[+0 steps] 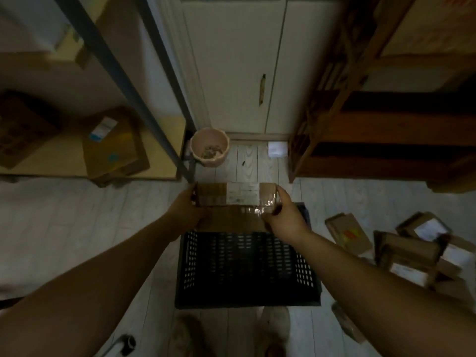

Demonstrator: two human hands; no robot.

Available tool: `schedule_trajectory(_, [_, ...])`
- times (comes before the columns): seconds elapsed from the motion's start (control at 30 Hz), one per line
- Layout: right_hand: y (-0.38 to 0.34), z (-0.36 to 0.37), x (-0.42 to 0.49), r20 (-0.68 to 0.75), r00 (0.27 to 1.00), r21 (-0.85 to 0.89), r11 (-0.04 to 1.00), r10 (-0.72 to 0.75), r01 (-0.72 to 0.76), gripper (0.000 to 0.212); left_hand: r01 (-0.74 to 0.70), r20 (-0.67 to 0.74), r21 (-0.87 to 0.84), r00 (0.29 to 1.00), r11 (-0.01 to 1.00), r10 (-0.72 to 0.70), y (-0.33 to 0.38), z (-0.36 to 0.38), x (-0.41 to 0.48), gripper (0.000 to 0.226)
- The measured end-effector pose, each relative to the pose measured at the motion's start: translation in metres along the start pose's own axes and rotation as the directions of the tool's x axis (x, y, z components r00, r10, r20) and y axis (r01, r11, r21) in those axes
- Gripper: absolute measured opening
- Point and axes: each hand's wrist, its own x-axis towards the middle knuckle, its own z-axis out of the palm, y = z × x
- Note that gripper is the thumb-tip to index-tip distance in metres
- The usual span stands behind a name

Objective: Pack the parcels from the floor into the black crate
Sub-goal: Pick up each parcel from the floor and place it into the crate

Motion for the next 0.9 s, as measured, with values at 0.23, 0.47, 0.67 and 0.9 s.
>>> schedule_trajectory(0.23, [0.116, 0.066, 0.073, -0.007, 0.992, -0.01, 0.992, 0.128, -0.128, 0.069, 0.075, 0.175, 0.12, 0.98, 0.99, -0.096, -0.115, 0.037, 0.101, 0.081])
schedule_trajectory(0.47, [0.224, 0.117, 0.133, 0.024, 0.983, -0.084, 0.98, 0.184, -0.182, 0.071, 0.029, 0.205, 0.259, 0.975, 0.965, -0.085, -0.221, 0.1, 0.169, 0.099])
schedule_trajectory(0.67, [0.298, 0.156, 0.19, 0.031, 0.975, -0.185, 0.96, 0.221, -0.212, 0.071, 0.116, 0.078, 0.41, 0.984, 0.905, -0.161, -0.289, 0.148, 0.217, 0.097])
schedule_trajectory(0.9, [0.358, 0.198, 0.242, 0.054, 0.97, -0.19, 0.956, 0.238, -0.224, 0.075, -0.012, -0.037, 0.487, 0.999, 0.873, 0.034, -0.348, 0.179, 0.261, 0.062])
